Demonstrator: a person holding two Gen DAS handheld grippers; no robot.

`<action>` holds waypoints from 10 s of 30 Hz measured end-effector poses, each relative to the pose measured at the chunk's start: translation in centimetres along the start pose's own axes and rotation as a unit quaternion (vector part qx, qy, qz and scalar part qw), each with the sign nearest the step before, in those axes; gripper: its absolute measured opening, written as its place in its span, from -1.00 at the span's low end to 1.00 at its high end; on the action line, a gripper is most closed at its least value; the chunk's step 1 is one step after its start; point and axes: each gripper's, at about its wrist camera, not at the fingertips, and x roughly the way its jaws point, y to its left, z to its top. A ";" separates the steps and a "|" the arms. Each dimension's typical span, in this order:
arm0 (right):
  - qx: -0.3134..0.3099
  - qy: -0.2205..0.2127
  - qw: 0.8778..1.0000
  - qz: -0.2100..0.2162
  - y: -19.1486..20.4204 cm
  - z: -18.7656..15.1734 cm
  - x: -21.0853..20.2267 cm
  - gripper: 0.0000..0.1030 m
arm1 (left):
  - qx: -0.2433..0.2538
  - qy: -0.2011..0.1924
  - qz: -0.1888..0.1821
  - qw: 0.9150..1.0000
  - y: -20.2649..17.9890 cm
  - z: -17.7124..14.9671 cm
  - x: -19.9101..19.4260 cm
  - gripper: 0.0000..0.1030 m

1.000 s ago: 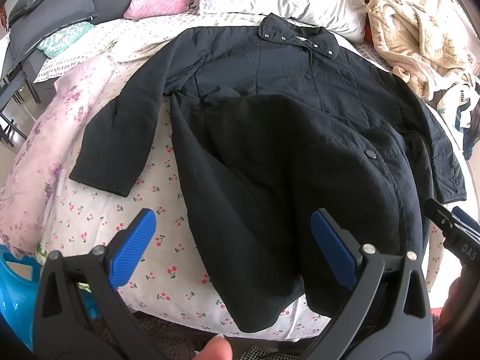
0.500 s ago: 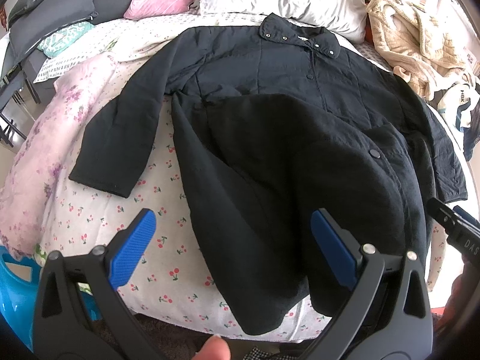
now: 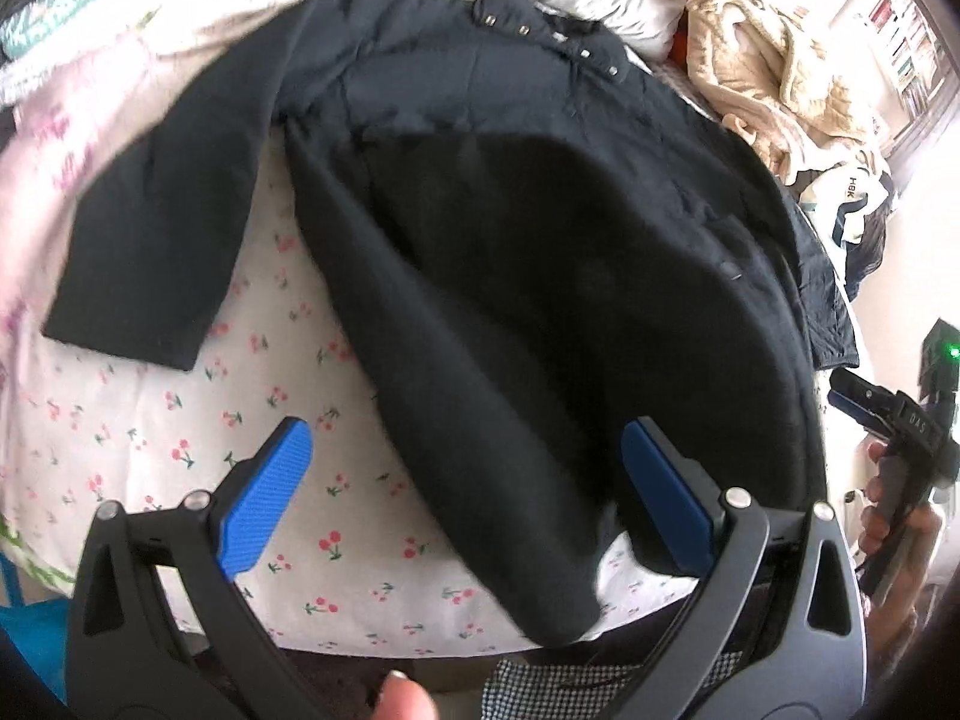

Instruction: Fold large clothes

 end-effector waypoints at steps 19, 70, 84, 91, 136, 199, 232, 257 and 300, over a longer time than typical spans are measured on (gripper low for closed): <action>-0.004 0.077 0.994 0.077 -0.1 -4.6 6.4 -0.68 | -0.035 0.083 -0.153 0.984 -0.9 -4.7 6.6 -0.72; -0.158 -0.019 0.976 -0.151 -7.9 -5.0 3.1 0.71 | 0.150 0.008 0.079 0.985 4.1 -1.3 8.5 0.76; -0.115 -0.133 0.984 -0.034 2.7 -0.2 -2.9 0.71 | 0.154 -0.050 0.194 0.968 11.9 1.5 3.0 0.75; -0.154 -0.127 0.979 -0.039 7.0 0.6 -0.1 0.71 | 0.189 0.003 0.179 0.965 15.1 1.2 6.2 0.76; -0.128 -0.053 0.987 -0.078 9.7 4.4 8.4 0.71 | -0.155 -0.215 0.287 0.920 32.0 18.6 -6.7 0.15; 0.064 -0.229 0.940 -0.243 -16.0 13.1 -12.8 -0.80 | 0.037 -0.089 0.032 0.995 -5.7 9.3 5.0 0.99; 0.212 -0.173 0.930 -0.244 -36.4 16.5 -5.5 -0.73 | 0.065 -0.063 0.064 0.994 -6.8 10.6 9.3 0.99; 0.157 -0.177 0.939 -0.250 -29.4 15.5 -2.1 0.68 | 0.069 -0.008 0.123 0.990 -2.2 10.2 16.1 0.99; -0.102 -0.060 0.990 -0.074 7.8 8.2 7.5 0.69 | -0.374 -0.229 0.130 0.889 29.0 11.6 2.0 0.70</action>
